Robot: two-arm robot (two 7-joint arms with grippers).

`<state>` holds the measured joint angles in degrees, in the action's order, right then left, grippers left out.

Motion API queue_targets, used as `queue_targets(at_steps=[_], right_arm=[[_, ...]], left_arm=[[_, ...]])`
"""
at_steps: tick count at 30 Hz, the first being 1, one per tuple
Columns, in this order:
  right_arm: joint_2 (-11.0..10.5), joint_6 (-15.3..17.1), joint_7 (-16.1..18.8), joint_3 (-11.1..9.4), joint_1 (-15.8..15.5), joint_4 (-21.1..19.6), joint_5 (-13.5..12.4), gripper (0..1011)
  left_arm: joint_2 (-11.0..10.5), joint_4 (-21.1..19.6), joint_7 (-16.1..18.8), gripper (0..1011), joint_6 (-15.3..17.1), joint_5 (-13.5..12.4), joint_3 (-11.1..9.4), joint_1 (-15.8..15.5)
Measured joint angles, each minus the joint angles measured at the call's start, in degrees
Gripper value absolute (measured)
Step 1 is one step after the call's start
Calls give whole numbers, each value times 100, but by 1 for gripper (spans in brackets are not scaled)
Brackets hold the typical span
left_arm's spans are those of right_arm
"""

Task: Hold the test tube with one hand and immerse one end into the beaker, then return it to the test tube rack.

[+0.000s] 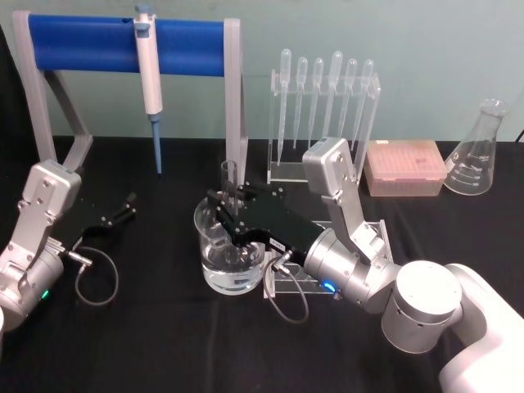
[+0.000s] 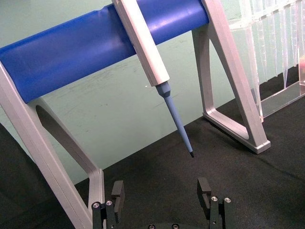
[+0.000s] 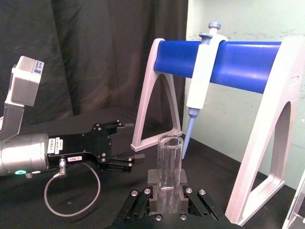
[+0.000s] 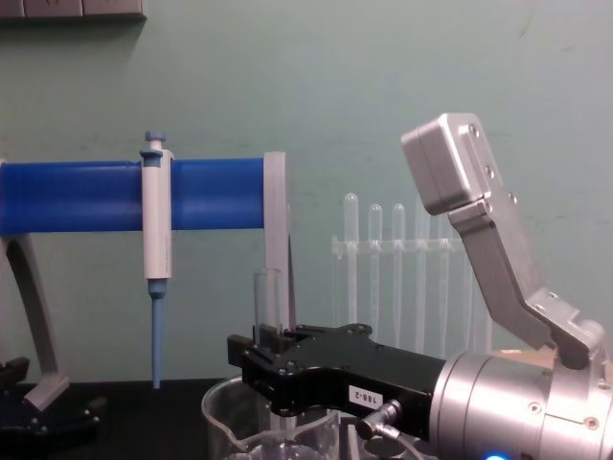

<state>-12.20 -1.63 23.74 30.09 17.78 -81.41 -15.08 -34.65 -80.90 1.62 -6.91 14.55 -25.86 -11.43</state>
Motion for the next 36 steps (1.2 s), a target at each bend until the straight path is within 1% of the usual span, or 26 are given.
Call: queue_targets(at_steps=[36], right_arm=[[0,0,0,0,0,0,0,228]], left_arm=[[0,0,0,1000,0,0,0,0]])
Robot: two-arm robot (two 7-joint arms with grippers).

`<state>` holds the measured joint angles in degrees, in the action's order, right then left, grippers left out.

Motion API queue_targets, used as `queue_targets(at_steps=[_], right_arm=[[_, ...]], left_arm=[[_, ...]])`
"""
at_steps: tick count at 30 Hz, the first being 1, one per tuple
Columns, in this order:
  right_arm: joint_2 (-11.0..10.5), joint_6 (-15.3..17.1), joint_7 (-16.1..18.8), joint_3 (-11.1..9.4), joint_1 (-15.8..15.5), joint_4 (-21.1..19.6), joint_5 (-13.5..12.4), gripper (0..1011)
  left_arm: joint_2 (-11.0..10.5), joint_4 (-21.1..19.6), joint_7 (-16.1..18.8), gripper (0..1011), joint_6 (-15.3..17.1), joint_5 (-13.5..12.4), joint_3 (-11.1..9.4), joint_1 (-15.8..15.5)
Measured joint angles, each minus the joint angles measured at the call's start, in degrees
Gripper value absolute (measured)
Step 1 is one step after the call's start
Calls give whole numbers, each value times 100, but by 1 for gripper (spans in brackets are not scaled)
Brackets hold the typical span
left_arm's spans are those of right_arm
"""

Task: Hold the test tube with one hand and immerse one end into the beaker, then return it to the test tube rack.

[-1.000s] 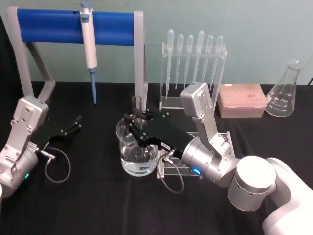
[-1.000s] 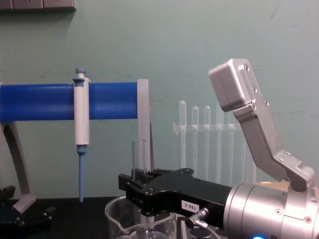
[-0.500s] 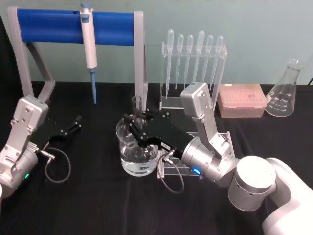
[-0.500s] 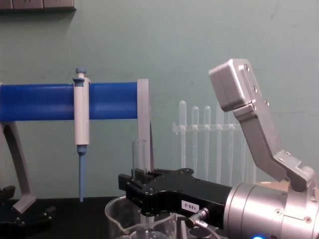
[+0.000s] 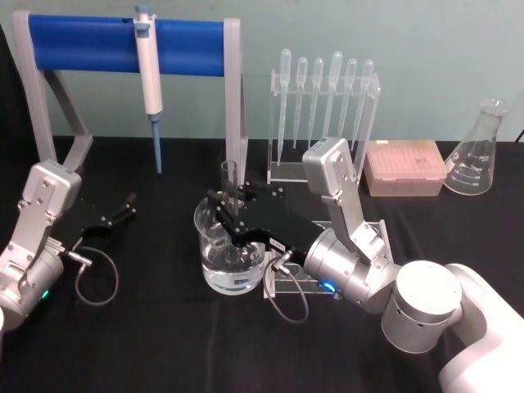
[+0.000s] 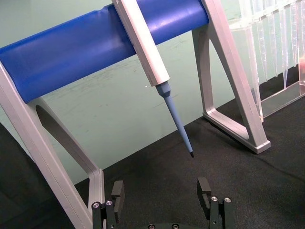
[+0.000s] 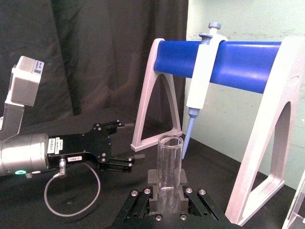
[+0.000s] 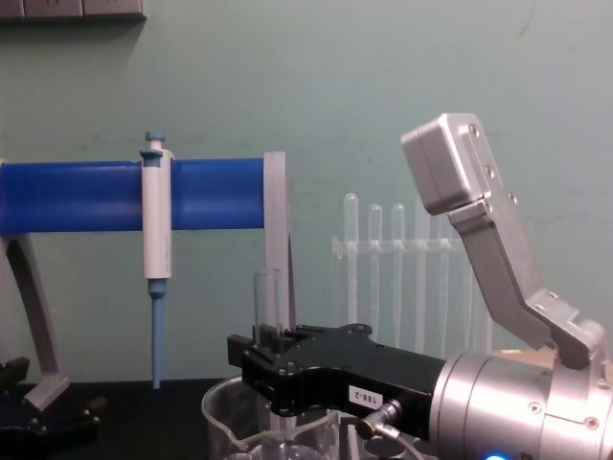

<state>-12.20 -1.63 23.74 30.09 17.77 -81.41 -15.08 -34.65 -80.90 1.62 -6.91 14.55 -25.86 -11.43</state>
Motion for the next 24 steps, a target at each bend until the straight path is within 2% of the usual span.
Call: queue_targets(at_steps=[24], right_arm=[[0,0,0,0,0,0,0,228]], left_arm=[[0,0,0,1000,0,0,0,0]])
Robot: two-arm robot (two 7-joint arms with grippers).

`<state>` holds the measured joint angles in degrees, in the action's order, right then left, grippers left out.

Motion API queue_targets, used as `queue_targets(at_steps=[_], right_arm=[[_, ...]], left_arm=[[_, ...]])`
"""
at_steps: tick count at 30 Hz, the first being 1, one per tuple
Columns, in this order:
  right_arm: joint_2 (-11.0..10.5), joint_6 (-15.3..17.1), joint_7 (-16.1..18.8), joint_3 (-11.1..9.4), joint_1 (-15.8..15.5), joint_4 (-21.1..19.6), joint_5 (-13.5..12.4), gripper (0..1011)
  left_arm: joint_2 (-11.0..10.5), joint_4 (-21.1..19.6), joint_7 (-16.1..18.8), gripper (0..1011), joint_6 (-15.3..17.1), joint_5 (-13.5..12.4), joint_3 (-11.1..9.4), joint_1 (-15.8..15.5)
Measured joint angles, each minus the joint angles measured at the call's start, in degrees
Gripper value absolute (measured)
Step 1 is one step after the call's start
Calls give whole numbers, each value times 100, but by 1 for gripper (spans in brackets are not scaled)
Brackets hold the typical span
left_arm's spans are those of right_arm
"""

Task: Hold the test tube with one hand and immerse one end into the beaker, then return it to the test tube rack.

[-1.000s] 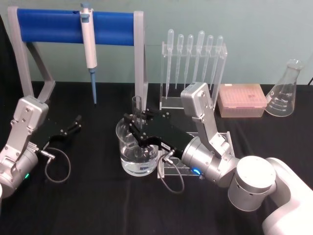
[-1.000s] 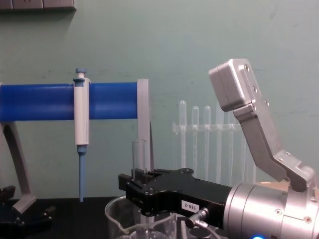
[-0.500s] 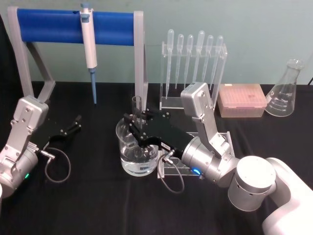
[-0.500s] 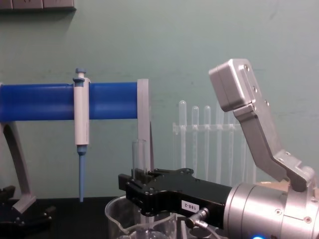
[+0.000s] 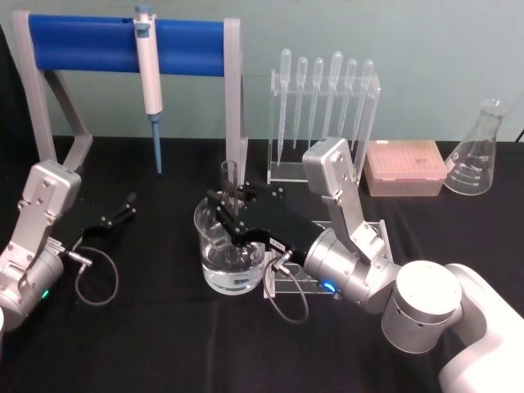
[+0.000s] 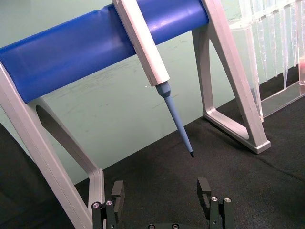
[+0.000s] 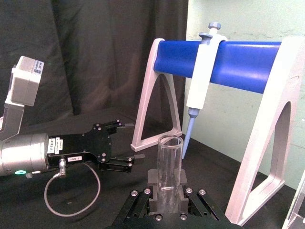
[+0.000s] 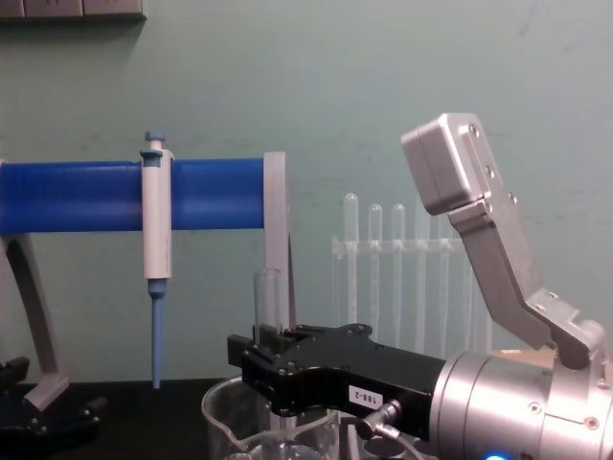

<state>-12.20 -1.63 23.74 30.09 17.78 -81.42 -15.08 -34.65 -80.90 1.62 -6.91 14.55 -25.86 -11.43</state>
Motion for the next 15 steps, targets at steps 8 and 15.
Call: queue_targets(at_steps=[8,15], right_arm=[[0,0,0,0,0,0,0,228],[0,0,0,0,0,0,0,228]], left_arm=[[0,0,0,1000,0,0,0,0],[0,0,0,1000,0,0,0,0]])
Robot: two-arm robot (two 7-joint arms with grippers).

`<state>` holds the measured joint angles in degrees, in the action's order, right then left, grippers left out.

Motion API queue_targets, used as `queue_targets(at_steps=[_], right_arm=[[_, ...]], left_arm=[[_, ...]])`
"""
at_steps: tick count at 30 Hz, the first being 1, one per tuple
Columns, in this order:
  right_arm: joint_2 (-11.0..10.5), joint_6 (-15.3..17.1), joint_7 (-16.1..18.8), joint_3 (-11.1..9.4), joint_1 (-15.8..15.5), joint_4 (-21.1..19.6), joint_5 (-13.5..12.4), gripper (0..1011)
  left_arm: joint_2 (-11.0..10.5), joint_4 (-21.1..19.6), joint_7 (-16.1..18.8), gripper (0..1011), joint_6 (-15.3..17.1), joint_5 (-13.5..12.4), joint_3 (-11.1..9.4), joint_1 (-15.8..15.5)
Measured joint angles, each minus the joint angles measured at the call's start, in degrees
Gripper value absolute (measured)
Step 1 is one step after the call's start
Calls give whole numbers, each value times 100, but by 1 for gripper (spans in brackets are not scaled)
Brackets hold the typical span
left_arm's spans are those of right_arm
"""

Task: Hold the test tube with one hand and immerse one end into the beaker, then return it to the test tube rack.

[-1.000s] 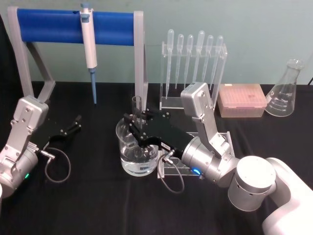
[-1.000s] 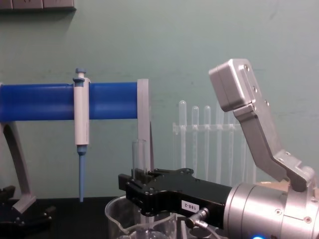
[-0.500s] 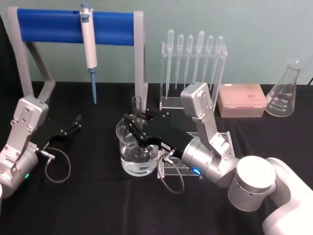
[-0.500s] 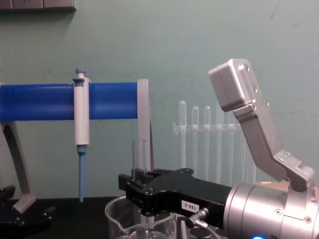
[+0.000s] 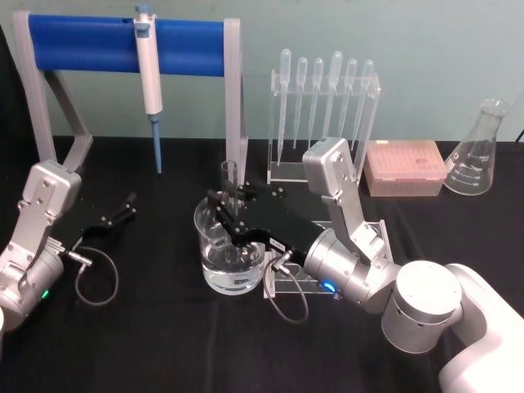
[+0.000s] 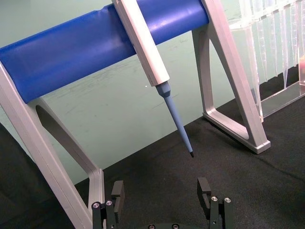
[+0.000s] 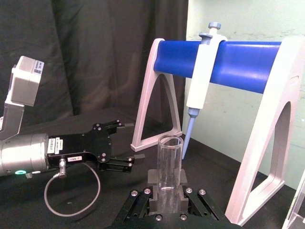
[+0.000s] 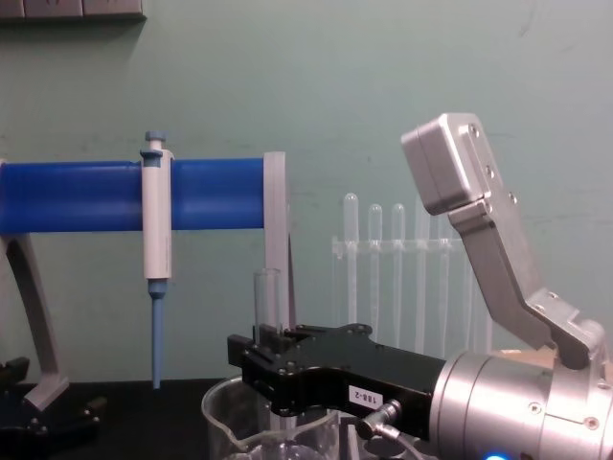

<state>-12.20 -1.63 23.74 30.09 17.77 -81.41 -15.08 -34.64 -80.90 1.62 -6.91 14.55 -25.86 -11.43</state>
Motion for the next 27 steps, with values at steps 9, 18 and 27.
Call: queue_targets(at_steps=[9,18,27], right_arm=[[0,0,0,0,0,0,0,228],[0,0,0,0,0,0,0,228],[0,0,0,0,0,0,0,228]], left_arm=[[0,0,0,1000,0,0,0,0],[0,0,0,1000,0,0,0,0],[0,0,0,1000,0,0,0,0]])
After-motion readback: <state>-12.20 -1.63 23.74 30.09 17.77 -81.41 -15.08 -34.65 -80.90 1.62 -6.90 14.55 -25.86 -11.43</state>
